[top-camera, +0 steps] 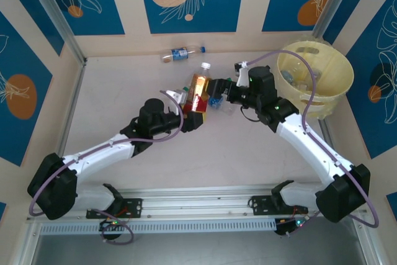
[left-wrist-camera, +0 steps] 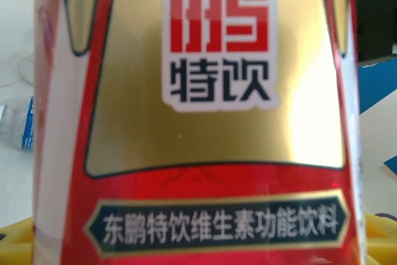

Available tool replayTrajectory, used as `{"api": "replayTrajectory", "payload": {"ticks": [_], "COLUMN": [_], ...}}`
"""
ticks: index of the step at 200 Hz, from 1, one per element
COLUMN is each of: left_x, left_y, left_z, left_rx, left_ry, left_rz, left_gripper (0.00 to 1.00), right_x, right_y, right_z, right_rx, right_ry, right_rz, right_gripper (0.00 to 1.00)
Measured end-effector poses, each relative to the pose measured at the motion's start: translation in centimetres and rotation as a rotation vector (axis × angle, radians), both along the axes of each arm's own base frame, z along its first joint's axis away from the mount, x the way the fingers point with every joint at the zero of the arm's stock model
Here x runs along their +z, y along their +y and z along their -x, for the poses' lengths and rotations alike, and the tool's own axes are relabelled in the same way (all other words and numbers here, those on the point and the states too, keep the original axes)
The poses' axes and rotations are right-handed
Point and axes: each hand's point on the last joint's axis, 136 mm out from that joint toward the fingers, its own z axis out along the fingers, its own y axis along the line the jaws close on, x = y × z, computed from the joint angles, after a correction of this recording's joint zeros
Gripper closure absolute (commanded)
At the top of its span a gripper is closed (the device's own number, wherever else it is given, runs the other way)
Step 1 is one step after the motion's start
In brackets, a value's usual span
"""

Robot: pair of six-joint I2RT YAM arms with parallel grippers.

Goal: Put the plastic bottles in the bin

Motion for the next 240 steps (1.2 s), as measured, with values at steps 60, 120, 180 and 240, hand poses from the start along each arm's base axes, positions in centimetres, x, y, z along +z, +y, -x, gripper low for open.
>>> {"api": "replayTrajectory", "payload": {"ticks": [60, 120, 180, 240], "left_x": [0.5, 0.0, -0.7, -0.1], "left_y": [-0.6, -1.1, -1.4, -1.5], "left_z": [1.0, 1.4, 1.5, 1.4], "left_rx": [-0.068, -0.111, -0.128, -0.133], "left_ry": [-0.006, 0.008, 0.026, 0.006], "left_rz": [0.023, 0.024, 0.016, 0.024], "left_gripper": [1.00, 1.00, 0.89, 0.04], "right_x": [2.1, 1.5, -0.8, 0.0], "right_y": [2.5, 3.7, 4.1, 3.4], "right_z": [0.7, -1.2, -1.0, -1.0], "right_rx": [0.133, 0.109, 0.132, 0.121], "right_ry": [-0.038, -0.002, 0.045, 0.020], "right_rz": [-0.107, -0.063, -0.005, -0.003], "right_gripper": [0.00, 0.05, 0.36, 0.43]}}
